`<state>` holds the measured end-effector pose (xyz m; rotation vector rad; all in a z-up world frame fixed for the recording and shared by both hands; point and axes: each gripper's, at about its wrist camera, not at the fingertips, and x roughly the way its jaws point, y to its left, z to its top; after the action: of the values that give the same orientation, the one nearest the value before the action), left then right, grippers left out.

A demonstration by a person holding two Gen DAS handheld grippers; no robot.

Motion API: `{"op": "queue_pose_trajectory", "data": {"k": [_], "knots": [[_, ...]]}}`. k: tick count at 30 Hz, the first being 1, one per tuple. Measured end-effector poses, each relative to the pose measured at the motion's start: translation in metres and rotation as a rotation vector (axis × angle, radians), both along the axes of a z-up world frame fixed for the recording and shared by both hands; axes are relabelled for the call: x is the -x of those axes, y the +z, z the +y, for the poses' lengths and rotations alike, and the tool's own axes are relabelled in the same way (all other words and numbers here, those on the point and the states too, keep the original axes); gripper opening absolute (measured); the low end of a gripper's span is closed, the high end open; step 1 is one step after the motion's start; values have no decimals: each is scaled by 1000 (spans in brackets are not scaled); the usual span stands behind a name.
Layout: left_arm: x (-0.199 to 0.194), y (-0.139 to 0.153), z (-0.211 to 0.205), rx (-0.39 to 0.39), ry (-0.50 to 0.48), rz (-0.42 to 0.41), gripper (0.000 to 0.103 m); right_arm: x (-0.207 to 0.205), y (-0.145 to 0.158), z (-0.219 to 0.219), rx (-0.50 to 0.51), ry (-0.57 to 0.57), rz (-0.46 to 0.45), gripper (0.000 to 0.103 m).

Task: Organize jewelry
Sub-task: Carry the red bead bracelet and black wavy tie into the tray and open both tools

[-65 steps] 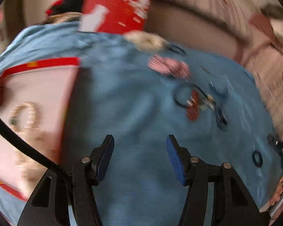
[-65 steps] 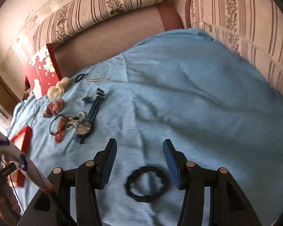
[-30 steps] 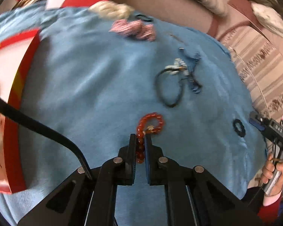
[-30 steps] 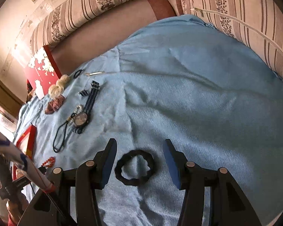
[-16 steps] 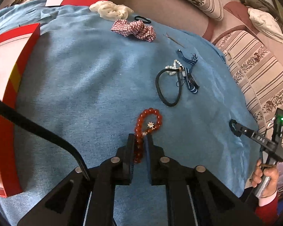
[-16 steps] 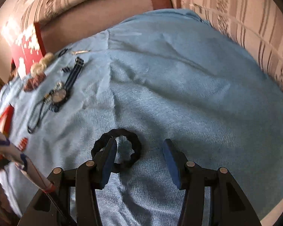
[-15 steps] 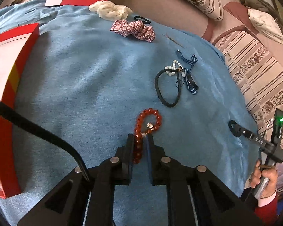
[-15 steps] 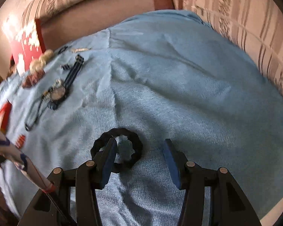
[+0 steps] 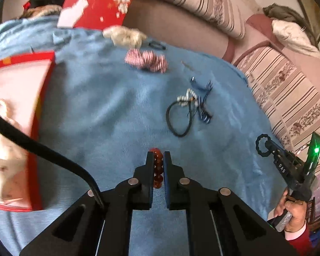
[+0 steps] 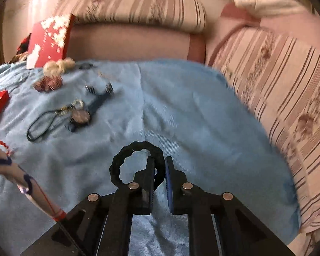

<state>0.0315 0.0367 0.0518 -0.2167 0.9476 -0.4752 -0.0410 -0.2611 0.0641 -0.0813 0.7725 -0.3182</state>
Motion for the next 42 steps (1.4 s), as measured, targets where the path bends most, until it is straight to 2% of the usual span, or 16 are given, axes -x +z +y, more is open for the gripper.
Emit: {"op": "queue_pose_trajectory", "data": {"k": [3, 9, 13, 17, 22, 27, 30, 34, 38, 42], "knots": [[5, 20, 20, 25, 27, -45, 7, 1, 10, 17, 13, 37, -46, 10], [14, 50, 82, 87, 123, -88, 7, -8, 27, 62, -102, 155, -64, 10], [19, 56, 132, 88, 226, -91, 7, -20, 37, 112, -187, 271, -52, 10], [23, 46, 186, 63, 358, -49, 7, -38, 46, 169, -247, 386, -29, 10], [21, 17, 240, 31, 511, 63, 7, -56, 56, 241, -249, 518, 6, 10], [21, -4, 274, 55, 597, 145, 7, -74, 60, 311, -248, 623, 60, 11], [21, -9, 291, 29, 661, 170, 7, -84, 56, 343, -267, 680, 103, 11], [22, -15, 307, 0, 708, 191, 7, -87, 39, 391, -288, 761, 178, 11], [21, -22, 319, 23, 720, 224, 7, -80, 19, 425, -263, 816, 234, 11], [22, -21, 325, 42, 706, 220, 7, -79, 3, 446, -241, 836, 274, 11]]}}
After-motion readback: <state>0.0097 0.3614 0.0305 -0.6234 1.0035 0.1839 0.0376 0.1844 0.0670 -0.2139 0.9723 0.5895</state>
